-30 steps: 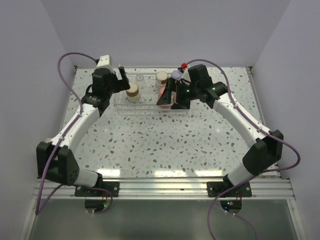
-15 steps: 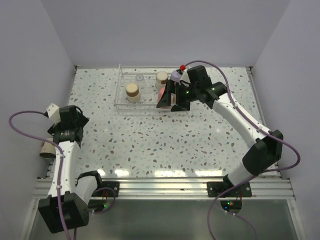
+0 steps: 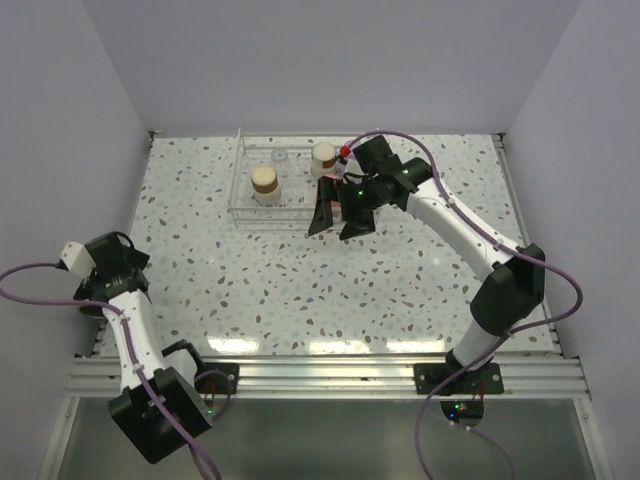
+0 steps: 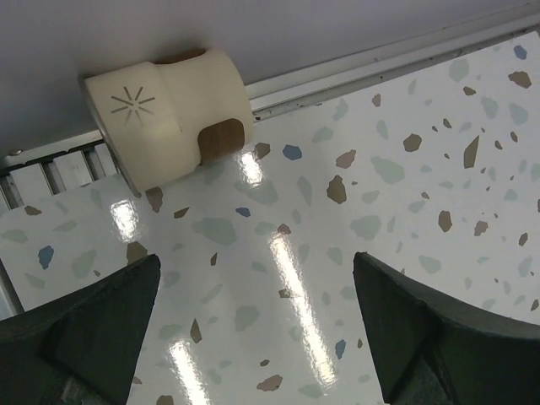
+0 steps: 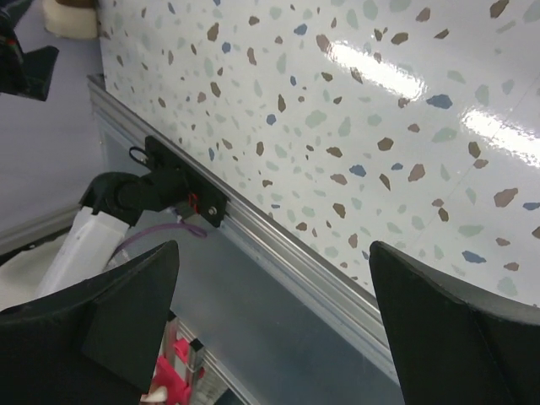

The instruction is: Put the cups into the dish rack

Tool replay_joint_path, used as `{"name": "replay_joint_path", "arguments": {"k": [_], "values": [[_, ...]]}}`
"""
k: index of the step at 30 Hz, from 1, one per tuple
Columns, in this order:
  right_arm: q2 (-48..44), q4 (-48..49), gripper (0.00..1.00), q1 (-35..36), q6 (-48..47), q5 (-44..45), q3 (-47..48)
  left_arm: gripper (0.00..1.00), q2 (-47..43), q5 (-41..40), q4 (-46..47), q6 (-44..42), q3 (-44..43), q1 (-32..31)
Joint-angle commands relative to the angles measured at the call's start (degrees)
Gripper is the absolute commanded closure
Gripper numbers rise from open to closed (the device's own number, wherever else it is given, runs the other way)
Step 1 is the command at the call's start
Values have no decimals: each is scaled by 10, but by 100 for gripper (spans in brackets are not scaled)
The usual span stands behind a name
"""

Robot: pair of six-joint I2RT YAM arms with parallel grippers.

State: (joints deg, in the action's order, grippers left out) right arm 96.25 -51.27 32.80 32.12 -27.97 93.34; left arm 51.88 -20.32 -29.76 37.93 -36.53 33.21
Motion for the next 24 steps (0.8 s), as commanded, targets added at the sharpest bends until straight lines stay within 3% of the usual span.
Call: {"name": "replay_joint_path", "arguments": {"k": [1,4,15,20,24], "values": [[21,-34,2,30,-13,2,28,0,-41,-30,23,21,22,-2],[40,-35,2,49,-9,4,31,0,-36,-66,21,41,35,-11],[118,-25,2,68,-16,-34,61,0,94,-4,30,41,-1,-16],[91,54,2,70,13,-47,-14,0,75,-30,14,29,-8,-34],[80,54,2,77,20,-36,-24,0,39,-17,-12,-4,-26,-35]]}}
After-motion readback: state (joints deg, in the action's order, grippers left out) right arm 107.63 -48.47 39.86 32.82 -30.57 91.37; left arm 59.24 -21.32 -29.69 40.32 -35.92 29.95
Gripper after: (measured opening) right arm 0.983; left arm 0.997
